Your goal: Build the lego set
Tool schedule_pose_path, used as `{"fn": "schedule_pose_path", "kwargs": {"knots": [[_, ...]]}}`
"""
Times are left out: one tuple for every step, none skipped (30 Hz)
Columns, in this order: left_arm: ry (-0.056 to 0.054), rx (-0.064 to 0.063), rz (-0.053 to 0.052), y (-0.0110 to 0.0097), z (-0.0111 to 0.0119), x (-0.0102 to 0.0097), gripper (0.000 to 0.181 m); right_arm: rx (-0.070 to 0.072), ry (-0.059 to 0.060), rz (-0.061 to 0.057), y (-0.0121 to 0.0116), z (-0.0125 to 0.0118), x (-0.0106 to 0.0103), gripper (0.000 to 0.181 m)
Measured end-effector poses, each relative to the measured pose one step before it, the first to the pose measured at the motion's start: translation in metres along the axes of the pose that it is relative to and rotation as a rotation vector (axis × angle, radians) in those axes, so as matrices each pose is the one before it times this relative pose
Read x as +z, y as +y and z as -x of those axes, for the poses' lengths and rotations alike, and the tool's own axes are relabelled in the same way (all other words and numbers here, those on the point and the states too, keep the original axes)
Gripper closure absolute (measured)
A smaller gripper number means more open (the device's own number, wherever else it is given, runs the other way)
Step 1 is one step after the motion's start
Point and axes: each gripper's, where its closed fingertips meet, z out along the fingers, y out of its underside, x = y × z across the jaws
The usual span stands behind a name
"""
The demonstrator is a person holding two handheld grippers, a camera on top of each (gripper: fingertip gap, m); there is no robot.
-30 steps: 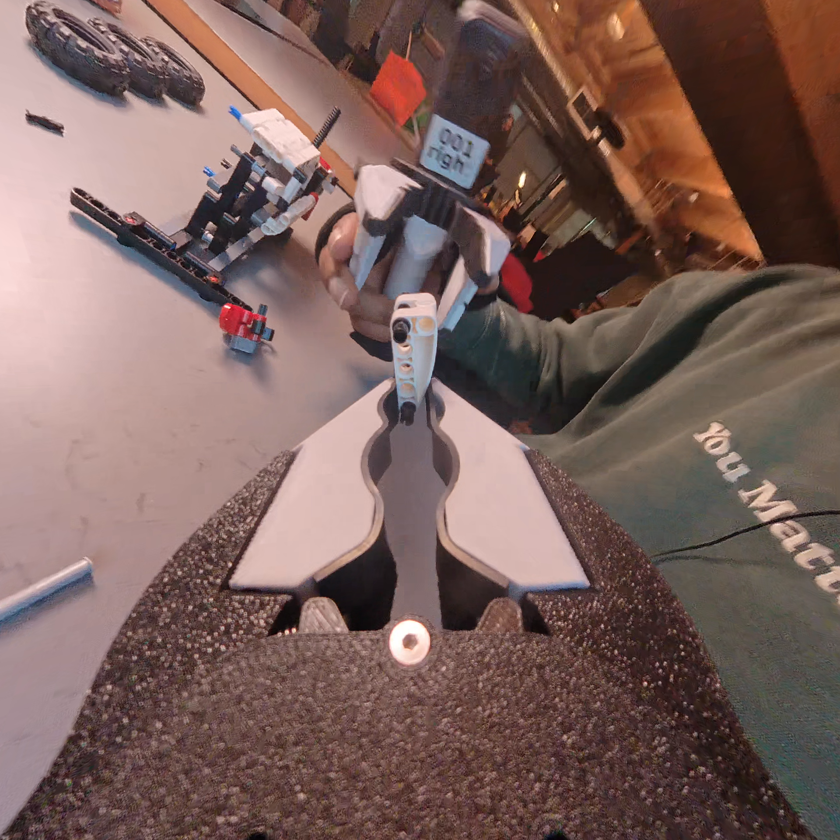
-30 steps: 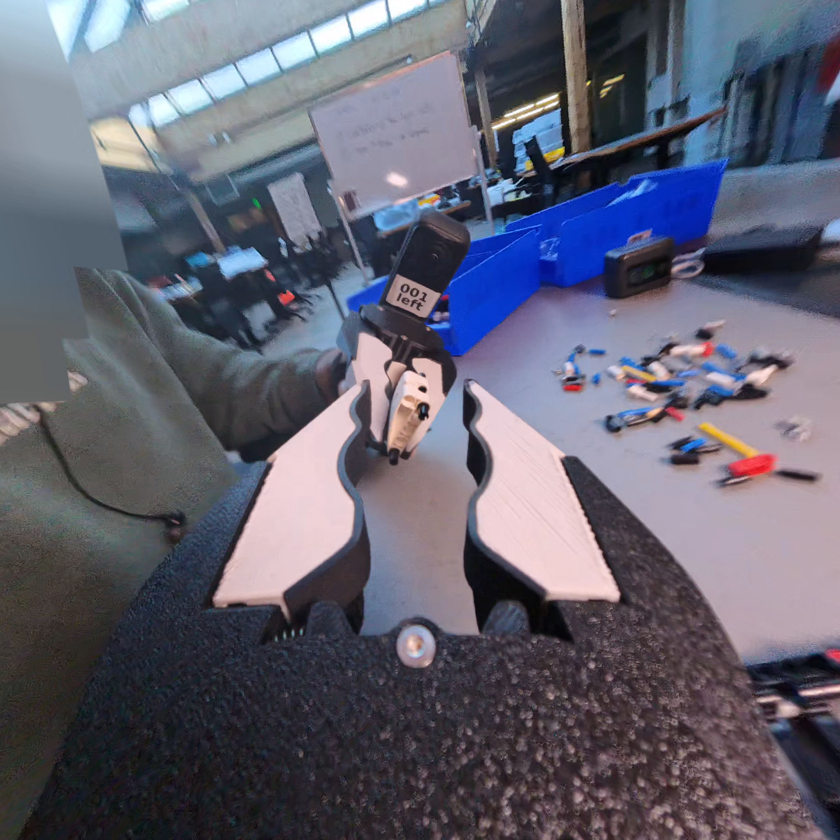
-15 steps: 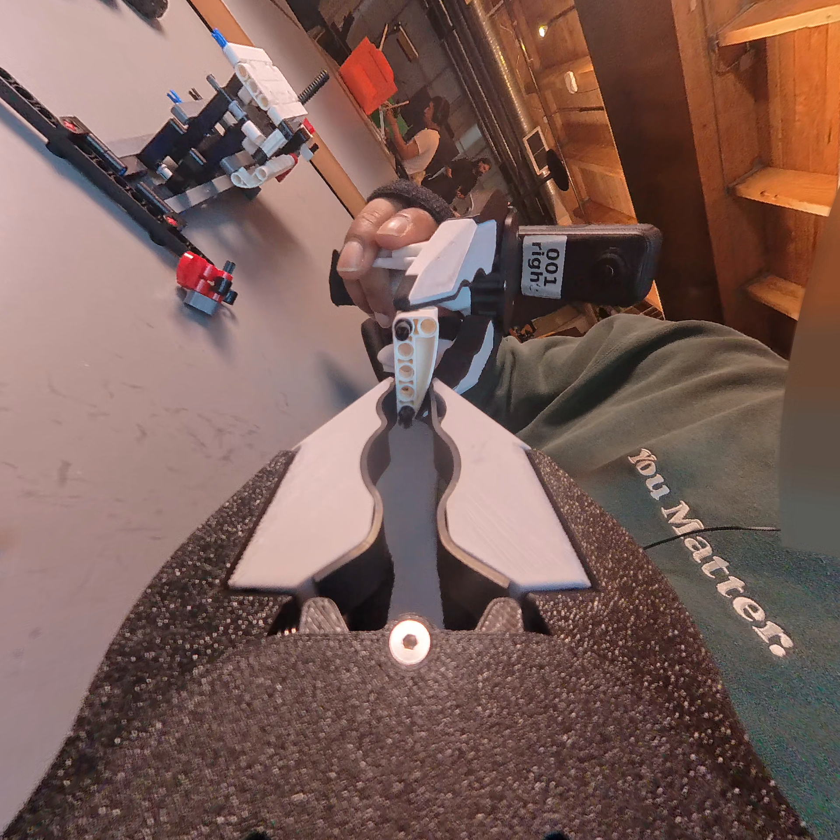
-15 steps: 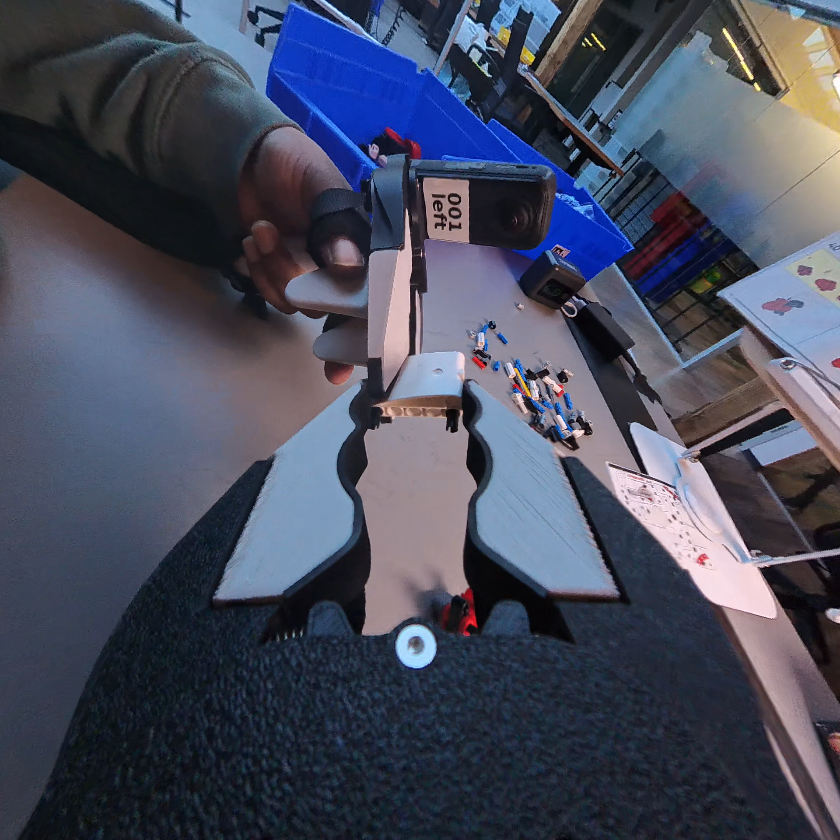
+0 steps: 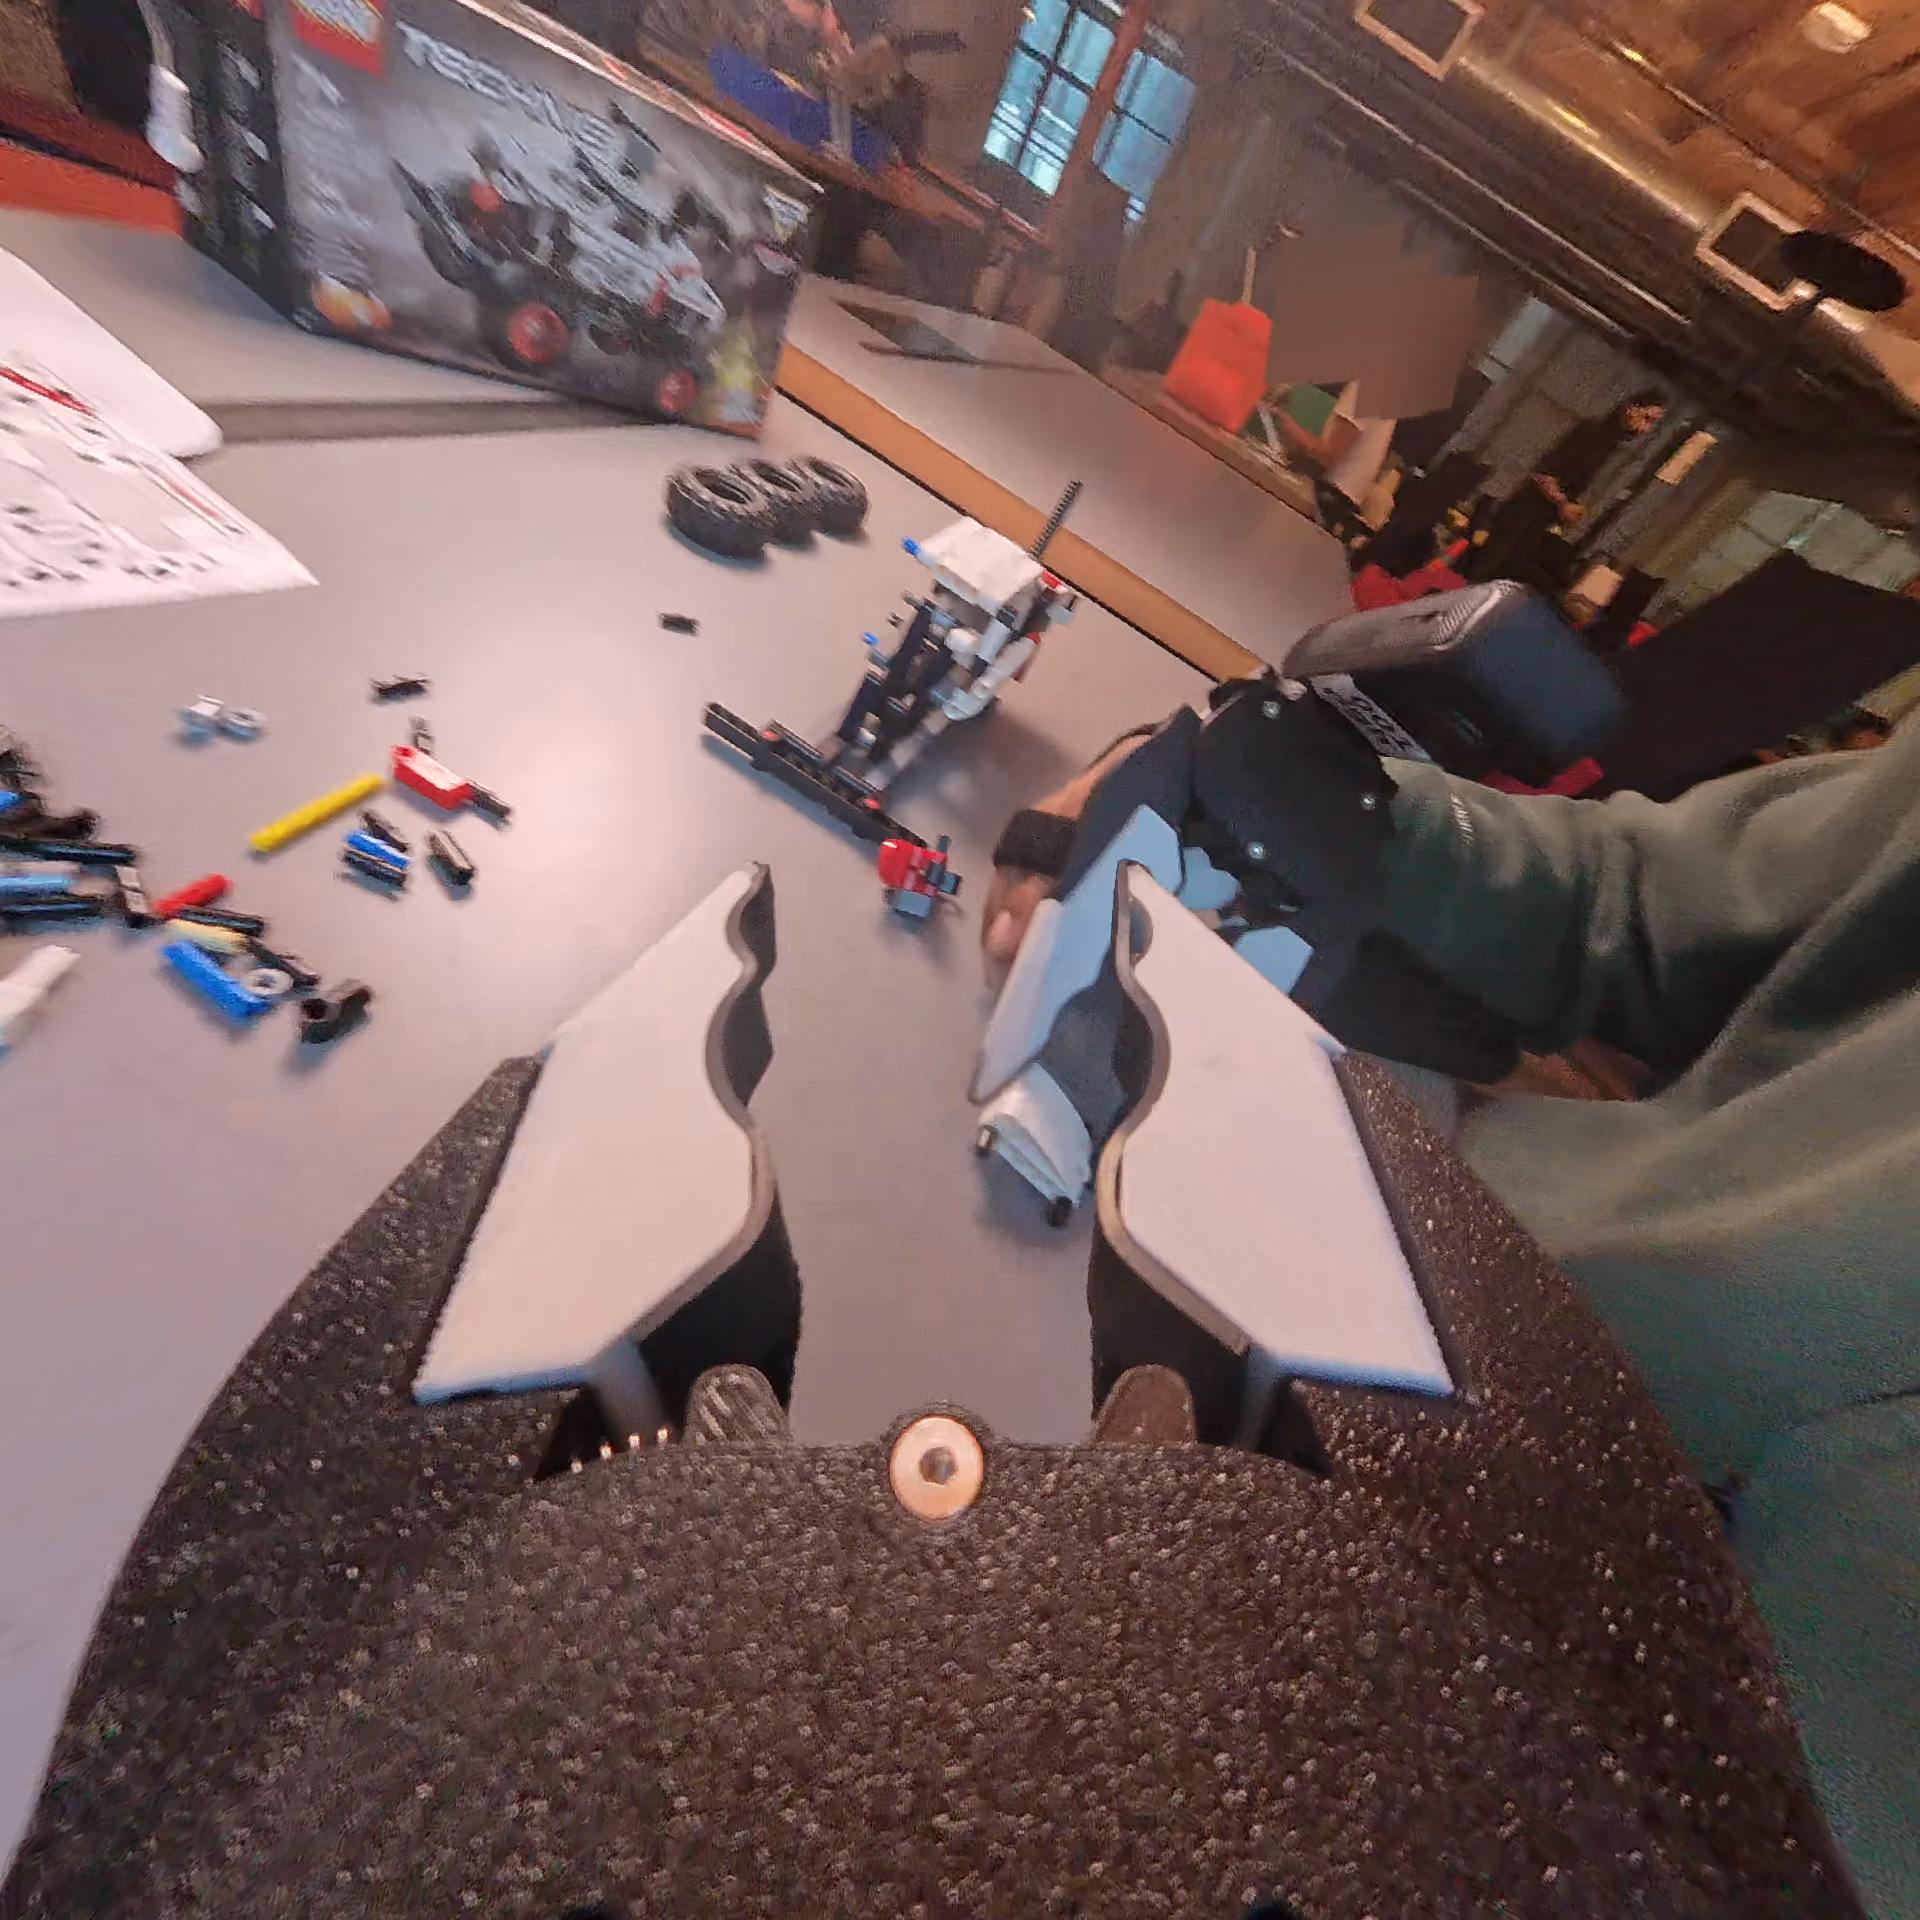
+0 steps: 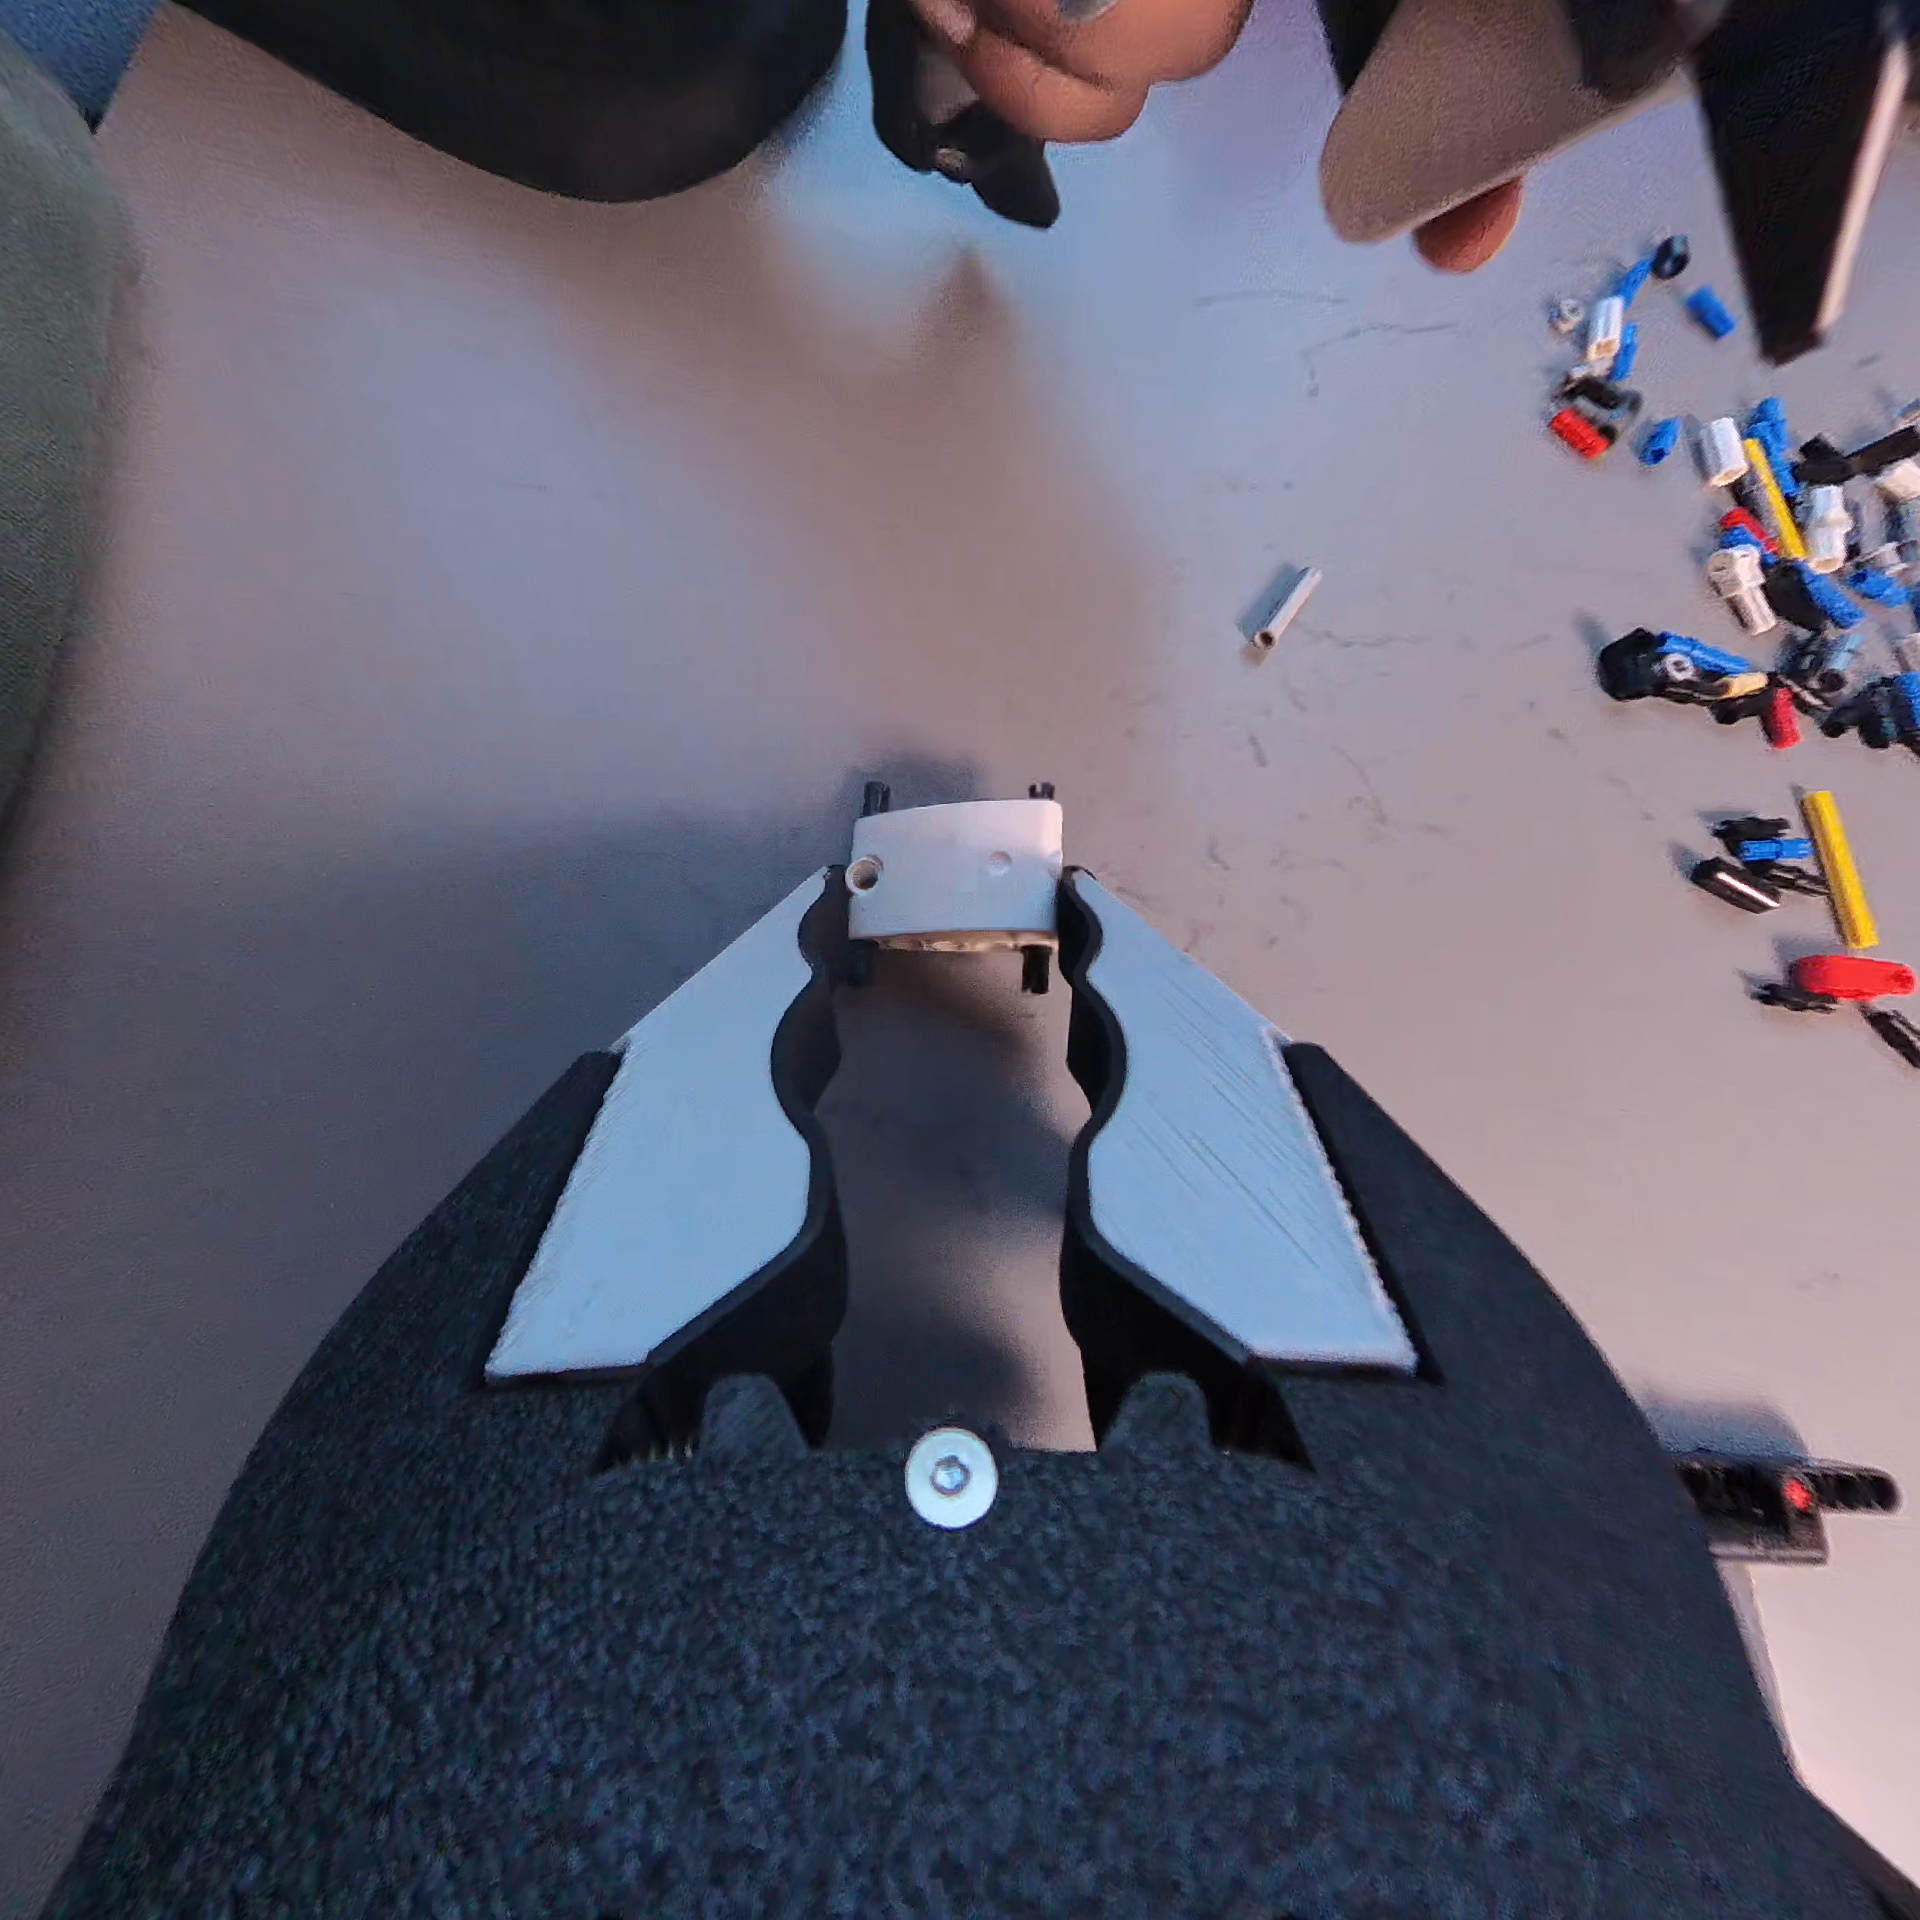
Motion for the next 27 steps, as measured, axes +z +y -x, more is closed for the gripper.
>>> {"fn": "schedule_pose_path", "kwargs": {"knots": [[-0.0405,0.0168,-0.0223,-0.00399,0.00669,-0.00334,0.117,0.0187,-0.0164,0.0151,0.00140,0.00002,0.00152,0.141],[-0.0336,0.0078,-0.0192,-0.00330,0.00639,-0.00319,0.117,0.0286,-0.0172,0.0082,0.00080,-0.00018,0.00032,0.141],[-0.0229,-0.0010,-0.0182,-0.00306,0.00521,-0.00281,0.117,0.0173,-0.0074,0.0105,0.00105,-0.00092,-0.00029,0.141],[-0.0155,-0.0076,-0.0173,-0.00276,0.00437,-0.00245,0.117,0.0093,0.0022,0.0070,0.00057,-0.00111,-0.00004,0.139],[-0.0115,-0.0103,-0.0160,-0.00245,0.00379,-0.00212,0.116,0.0092,0.0063,0.0003,-0.00012,-0.00125,0.00012,0.136],[-0.0095,-0.0090,-0.0138,-0.00208,0.00313,-0.00163,0.116,0.0057,0.0010,-0.0040,-0.00015,-0.00056,-0.00017,0.130],[-0.0108,-0.0063,-0.0113,-0.00168,0.00296,-0.00151,0.115,0.0000,-0.0086,-0.0111,-0.00100,0.00056,-0.00183,0.123],[-0.0127,-0.0023,-0.0137,-0.00221,0.00273,-0.00150,0.115,0.0014,0.0076,-0.0343,-0.00630,-0.00314,-0.00611,0.122],[-0.0101,0.0021,-0.0137,-0.00277,0.00173,-0.00170,0.115,0.0077,0.0331,-0.0594,-0.01355,-0.00925,-0.01102,0.123],[-0.0104,0.0060,-0.0114,-0.00280,0.00153,-0.00170,0.115,0.0112,0.0464,-0.0708,-0.01938,-0.01419,-0.01416,0.124],[-0.0140,0.0106,-0.0132,-0.00313,0.00183,-0.00190,0.115,0.0079,0.0586,-0.0653,-0.02217,-0.01924,-0.01441,0.126],[-0.0180,0.0143,-0.0170,-0.00359,0.00228,-0.00216,0.117,0.0039,0.0798,-0.0403,-0.02065,-0.02552,-0.01166,0.132],[-0.0188,0.0154,-0.0180,-0.00358,0.00227,-0.00222,0.119,-0.0039,0.0919,0.0016,-0.01493,-0.03016,-0.00652,0.138],[-0.0128,0.0140,-0.0161,-0.00304,0.00159,-0.00211,0.124,-0.0100,0.0825,0.0412,-0.00730,-0.03099,-0.00041,0.140],[-0.0034,0.0102,-0.0150,-0.00253,0.00029,-0.00174,0.130,-0.0087,0.0571,0.0732,0.00077,-0.02872,0.00605,0.139],[0.0033,0.0053,-0.0141,-0.00198,-0.00060,-0.00129,0.134,-0.0104,0.0380,0.0931,0.00751,-0.02649,0.01193,0.135],[0.0050,0.0011,-0.0110,-0.00100,-0.00078,-0.00068,0.137,-0.0037,0.0358,0.0887,0.01031,-0.02573,0.01658,0.131],[0.0063,-0.0004,-0.0064,-0.00014,-0.00090,0.00020,0.139,0.0158,0.0117,0.0714,0.01029,-0.02025,0.02016,0.128],[0.0076,-0.0015,0.0011,0.00105,-0.00104,0.00068,0.139,0.0337,-0.0104,0.0570,0.00941,-0.01416,0.02180,0.127],[0.0068,-0.0017,0.0060,0.00192,-0.00093,0.00106,0.139,0.0374,-0.0054,0.0476,0.00875,-0.01195,0.02144,0.127],[0.0067,0.0004,0.0050,0.00182,-0.00117,0.00121,0.140,0.0165,-0.0089,0.0427,0.00813,-0.00791,0.01997,0.127],[0.0086,0.0012,0.0063,0.00192,-0.00178,0.00129,0.141,0.0002,-0.0098,0.0409,0.00777,-0.00488,0.01774,0.127],[0.0076,0.0028,0.0089,0.00229,-0.00186,0.00149,0.141,0.0019,-0.0146,0.0278,0.00515,-0.00220,0.01557,0.126],[0.0057,0.0068,0.0094,0.00209,-0.00181,0.00154,0.141,0.0190,-0.0278,0.0208,0.00363,0.00119,0.01321,0.126],[0.0057,0.0107,0.0110,0.00214,-0.00206,0.00164,0.142,0.0261,-0.0236,0.0310,0.00431,0.00099,0.01140,0.126],[0.0040,0.0124,0.0110,0.00186,-0.00191,0.00157,0.142,0.0096,-0.0027,0.0250,0.00340,-0.00177,0.00919,0.126],[0.0038,0.0110,0.0095,0.00157,-0.00185,0.00135,0.142,-0.0006,-0.0013,0.0204,0.00303,-0.00169,0.00652,0.129]]}}
